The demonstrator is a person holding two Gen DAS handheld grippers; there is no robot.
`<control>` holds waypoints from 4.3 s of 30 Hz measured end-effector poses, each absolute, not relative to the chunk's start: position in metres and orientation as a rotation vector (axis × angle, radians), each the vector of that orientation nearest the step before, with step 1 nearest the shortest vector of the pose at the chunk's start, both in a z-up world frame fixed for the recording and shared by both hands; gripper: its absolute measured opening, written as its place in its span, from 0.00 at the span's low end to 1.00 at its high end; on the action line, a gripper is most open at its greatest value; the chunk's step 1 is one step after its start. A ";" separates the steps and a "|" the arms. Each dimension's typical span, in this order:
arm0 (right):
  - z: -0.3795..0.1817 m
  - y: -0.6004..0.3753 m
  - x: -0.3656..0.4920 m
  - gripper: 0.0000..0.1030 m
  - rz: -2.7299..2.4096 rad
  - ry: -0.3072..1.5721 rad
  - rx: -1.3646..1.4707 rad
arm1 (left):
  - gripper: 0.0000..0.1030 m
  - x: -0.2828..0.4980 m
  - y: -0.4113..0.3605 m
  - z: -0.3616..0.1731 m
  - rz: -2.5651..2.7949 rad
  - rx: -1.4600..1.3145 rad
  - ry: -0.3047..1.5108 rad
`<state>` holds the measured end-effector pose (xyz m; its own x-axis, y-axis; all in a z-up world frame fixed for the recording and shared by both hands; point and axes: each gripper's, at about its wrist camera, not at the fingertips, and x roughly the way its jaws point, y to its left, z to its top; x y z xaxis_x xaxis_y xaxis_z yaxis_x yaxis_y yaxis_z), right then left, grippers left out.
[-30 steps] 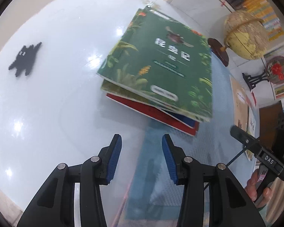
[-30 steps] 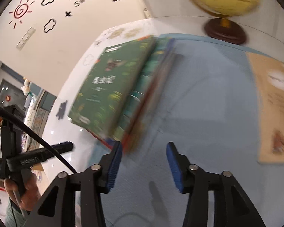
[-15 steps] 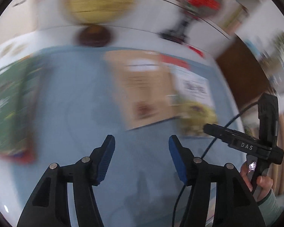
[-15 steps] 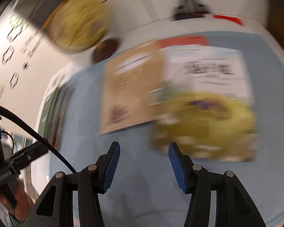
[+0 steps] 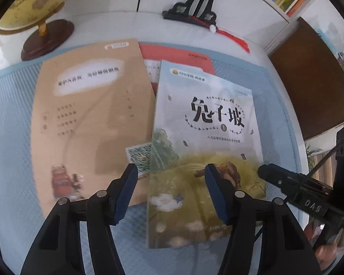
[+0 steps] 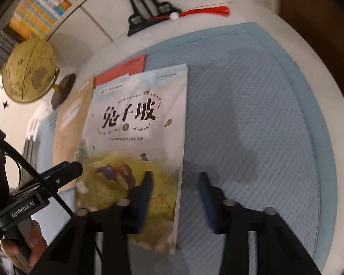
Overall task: Organize books
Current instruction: 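Close both grippers on the rabbit book's edge and lift it upright, then carry the rabbit book with both grippers and lower it onto the stack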
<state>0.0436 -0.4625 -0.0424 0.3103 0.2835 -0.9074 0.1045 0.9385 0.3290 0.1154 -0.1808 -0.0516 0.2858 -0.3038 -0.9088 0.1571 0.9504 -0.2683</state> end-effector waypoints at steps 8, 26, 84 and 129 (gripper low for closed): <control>-0.046 -0.451 0.031 0.31 0.154 1.249 0.183 | 0.49 0.088 -0.198 -0.052 -0.356 -0.173 1.235; -0.046 -0.479 -0.038 0.33 0.159 1.272 0.199 | 0.38 0.021 -0.211 -0.050 -0.440 -0.251 1.256; 0.014 -0.443 -0.049 0.22 0.358 1.075 0.243 | 0.12 0.011 -0.231 0.012 -0.512 -0.166 1.158; 0.019 0.060 0.048 0.24 0.631 1.172 0.149 | 0.35 0.041 0.280 0.013 -0.006 -0.419 1.137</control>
<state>0.0480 0.0600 0.0190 0.2385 0.5339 -0.8112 -0.3836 0.8192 0.4264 0.0409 0.2803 0.0130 0.4293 -0.2153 -0.8771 -0.2056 0.9224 -0.3270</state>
